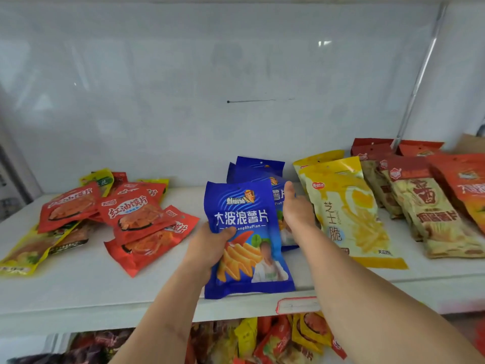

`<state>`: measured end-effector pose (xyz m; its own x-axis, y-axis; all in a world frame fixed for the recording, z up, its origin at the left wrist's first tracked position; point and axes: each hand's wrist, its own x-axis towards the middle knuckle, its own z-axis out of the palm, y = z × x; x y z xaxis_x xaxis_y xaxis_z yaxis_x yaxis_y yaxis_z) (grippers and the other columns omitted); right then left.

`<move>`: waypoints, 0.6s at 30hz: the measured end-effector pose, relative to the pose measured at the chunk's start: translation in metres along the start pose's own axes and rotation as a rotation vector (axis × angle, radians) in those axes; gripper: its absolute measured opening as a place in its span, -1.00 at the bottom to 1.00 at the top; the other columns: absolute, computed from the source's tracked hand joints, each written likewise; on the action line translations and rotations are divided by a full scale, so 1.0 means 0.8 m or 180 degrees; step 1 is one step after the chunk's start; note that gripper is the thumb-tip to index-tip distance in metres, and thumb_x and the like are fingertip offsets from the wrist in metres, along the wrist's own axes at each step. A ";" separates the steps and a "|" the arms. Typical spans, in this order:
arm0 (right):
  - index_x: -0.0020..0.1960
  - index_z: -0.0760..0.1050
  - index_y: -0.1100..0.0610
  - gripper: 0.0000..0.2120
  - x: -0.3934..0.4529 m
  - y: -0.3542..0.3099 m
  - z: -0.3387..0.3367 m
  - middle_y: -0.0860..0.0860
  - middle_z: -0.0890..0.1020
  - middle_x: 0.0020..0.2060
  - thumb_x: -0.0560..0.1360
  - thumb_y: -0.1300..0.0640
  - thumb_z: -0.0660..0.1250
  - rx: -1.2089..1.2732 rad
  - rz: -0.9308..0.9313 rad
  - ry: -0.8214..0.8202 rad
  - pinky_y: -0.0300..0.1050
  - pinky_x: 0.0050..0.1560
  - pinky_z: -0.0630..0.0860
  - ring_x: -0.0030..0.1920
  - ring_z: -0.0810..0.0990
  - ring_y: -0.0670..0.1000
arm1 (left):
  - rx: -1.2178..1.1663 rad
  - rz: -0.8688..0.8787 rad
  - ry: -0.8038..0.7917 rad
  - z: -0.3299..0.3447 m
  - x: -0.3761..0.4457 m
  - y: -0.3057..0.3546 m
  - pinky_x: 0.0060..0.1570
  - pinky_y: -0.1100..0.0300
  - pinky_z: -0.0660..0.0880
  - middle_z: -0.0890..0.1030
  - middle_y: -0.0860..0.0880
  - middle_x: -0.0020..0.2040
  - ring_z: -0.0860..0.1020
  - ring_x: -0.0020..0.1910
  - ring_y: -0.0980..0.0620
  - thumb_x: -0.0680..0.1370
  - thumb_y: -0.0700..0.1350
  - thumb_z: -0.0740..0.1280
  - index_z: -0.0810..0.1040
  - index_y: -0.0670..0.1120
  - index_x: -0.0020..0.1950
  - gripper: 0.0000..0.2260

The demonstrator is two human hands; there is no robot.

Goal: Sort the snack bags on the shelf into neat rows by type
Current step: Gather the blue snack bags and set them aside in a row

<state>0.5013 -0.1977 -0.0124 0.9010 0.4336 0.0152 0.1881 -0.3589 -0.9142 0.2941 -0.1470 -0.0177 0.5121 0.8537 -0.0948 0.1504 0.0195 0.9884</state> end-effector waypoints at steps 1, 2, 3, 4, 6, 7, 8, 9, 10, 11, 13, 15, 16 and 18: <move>0.09 0.52 0.15 -0.34 0.000 0.000 0.000 0.07 0.67 -0.04 0.58 -0.38 -0.06 0.0068 0.0050 -0.0057 -0.19 -0.27 0.42 -0.15 0.64 0.04 | 0.0134 0.0060 0.0032 0.007 0.004 -0.003 0.08 -0.10 0.61 0.73 -0.04 -0.01 0.70 -0.03 -0.07 0.56 -0.07 0.42 0.60 -0.02 0.12 -0.85; 0.10 0.51 0.14 -0.34 0.000 0.002 -0.001 0.06 0.68 -0.05 0.58 -0.39 -0.07 0.0149 0.0101 -0.0106 -0.22 -0.30 0.41 -0.15 0.65 0.02 | 0.0235 0.0076 0.0077 0.014 0.007 -0.005 0.06 -0.06 0.62 0.72 -0.04 0.02 0.69 -0.03 -0.06 0.56 -0.05 0.42 0.59 -0.03 0.15 -0.81; 0.10 0.50 0.13 -0.35 -0.002 0.003 -0.001 0.04 0.68 -0.06 0.58 -0.39 -0.07 0.0231 0.0159 -0.0155 -0.23 -0.33 0.40 -0.18 0.65 -0.01 | 0.0308 0.0099 0.0122 0.020 0.009 -0.006 0.02 -0.02 0.62 0.70 -0.04 0.05 0.67 -0.02 -0.04 0.55 -0.03 0.42 0.57 -0.04 0.18 -0.78; 0.10 0.49 0.11 -0.36 -0.006 0.004 -0.003 0.02 0.68 -0.08 0.58 -0.39 -0.07 0.0323 0.0186 -0.0197 -0.23 -0.32 0.42 -0.19 0.65 -0.03 | 0.0404 0.0133 0.0168 0.026 0.013 -0.008 0.02 -0.01 0.62 0.68 -0.04 0.07 0.66 -0.01 -0.04 0.54 0.00 0.42 0.56 -0.03 0.19 -0.74; 0.13 0.47 0.07 -0.38 -0.010 0.008 -0.004 0.00 0.68 -0.06 0.55 -0.43 -0.03 0.0426 0.0135 -0.0237 -0.18 -0.21 0.54 -0.15 0.67 -0.04 | 0.0640 0.0212 0.0198 0.036 0.019 -0.010 0.08 -0.08 0.61 0.65 -0.05 0.10 0.65 0.02 -0.05 0.49 0.07 0.42 0.56 0.00 0.20 -0.68; 0.15 0.45 0.05 -0.38 -0.012 0.008 -0.004 -0.01 0.68 -0.05 0.53 -0.45 0.00 0.0428 0.0096 -0.0249 -0.16 -0.18 0.56 -0.13 0.67 -0.04 | 0.0711 0.0238 0.0194 0.039 0.022 -0.010 0.10 -0.10 0.60 0.65 -0.05 0.11 0.64 0.02 -0.06 0.48 0.08 0.42 0.55 0.00 0.20 -0.67; 0.17 0.44 0.04 -0.40 -0.013 0.007 -0.005 -0.01 0.68 -0.04 0.52 -0.44 0.04 0.0446 0.0063 -0.0293 -0.17 -0.20 0.56 -0.13 0.67 -0.05 | 0.0728 0.0250 0.0189 0.043 0.024 -0.010 0.11 -0.10 0.59 0.65 -0.05 0.11 0.64 0.03 -0.06 0.49 0.07 0.42 0.55 0.00 0.20 -0.67; 0.18 0.43 0.04 -0.43 -0.012 0.007 -0.005 -0.01 0.68 -0.04 0.52 -0.43 0.08 0.0480 0.0020 -0.0366 -0.19 -0.24 0.54 -0.14 0.67 -0.06 | 0.0718 0.0235 0.0197 0.045 0.027 -0.010 0.11 -0.09 0.59 0.66 -0.04 0.10 0.64 0.03 -0.05 0.51 0.05 0.42 0.55 -0.02 0.21 -0.69; 0.20 0.44 0.05 -0.43 -0.010 0.007 -0.006 -0.01 0.68 -0.04 0.52 -0.41 0.12 0.0480 -0.0041 -0.0436 -0.20 -0.26 0.54 -0.15 0.68 -0.06 | 0.0713 0.0235 0.0201 0.047 0.029 -0.008 0.09 -0.06 0.60 0.67 -0.03 0.10 0.64 0.03 -0.04 0.53 0.03 0.42 0.54 -0.03 0.21 -0.70; 0.22 0.45 0.05 -0.44 -0.006 0.008 -0.004 -0.01 0.69 -0.03 0.53 -0.39 0.14 0.0422 -0.0113 -0.0500 -0.20 -0.25 0.55 -0.14 0.69 -0.06 | 0.0744 0.0233 0.0207 0.048 0.031 -0.008 0.07 -0.02 0.60 0.67 -0.02 0.10 0.64 0.03 -0.03 0.54 0.03 0.41 0.53 -0.03 0.23 -0.70; 0.25 0.46 0.06 -0.46 -0.001 0.011 -0.002 0.00 0.69 0.01 0.54 -0.35 0.18 0.0246 -0.0224 -0.0543 -0.16 -0.20 0.60 -0.12 0.69 -0.04 | 0.0822 0.0263 0.0181 0.051 0.037 -0.009 -0.07 0.09 0.58 0.67 -0.01 0.11 0.63 0.03 -0.01 0.56 0.03 0.39 0.52 -0.03 0.26 -0.69; 0.27 0.43 0.07 -0.43 0.009 0.018 0.005 0.02 0.68 0.05 0.52 -0.35 0.22 0.0164 -0.0196 -0.0547 -0.15 -0.21 0.62 -0.09 0.69 -0.03 | 0.0798 0.0256 0.0162 0.051 0.043 -0.011 -0.18 0.18 0.52 0.66 -0.01 0.12 0.63 0.01 0.01 0.57 0.03 0.39 0.51 -0.04 0.27 -0.69; 0.28 0.41 0.08 -0.43 0.013 0.021 0.009 0.02 0.67 0.07 0.51 -0.35 0.24 0.0142 -0.0185 -0.0545 -0.18 -0.28 0.58 -0.08 0.69 -0.03 | 0.0785 0.0252 0.0156 0.051 0.046 -0.010 -0.16 0.17 0.52 0.66 0.00 0.12 0.63 0.02 0.01 0.57 0.04 0.39 0.50 -0.03 0.27 -0.68; 0.30 0.38 0.08 -0.43 0.019 0.022 0.014 0.03 0.66 0.08 0.51 -0.32 0.27 0.0082 -0.0191 -0.0517 -0.23 -0.35 0.52 -0.07 0.68 -0.03 | 0.0797 0.0248 0.0147 0.051 0.052 -0.010 -0.08 0.13 0.54 0.66 0.00 0.12 0.63 0.03 0.02 0.56 0.06 0.40 0.49 -0.02 0.27 -0.67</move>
<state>0.5142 -0.1881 -0.0328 0.8129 0.5823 0.0064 0.2277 -0.3078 -0.9238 0.3491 -0.1329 -0.0346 0.4921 0.8705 -0.0084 0.3196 -0.1717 0.9319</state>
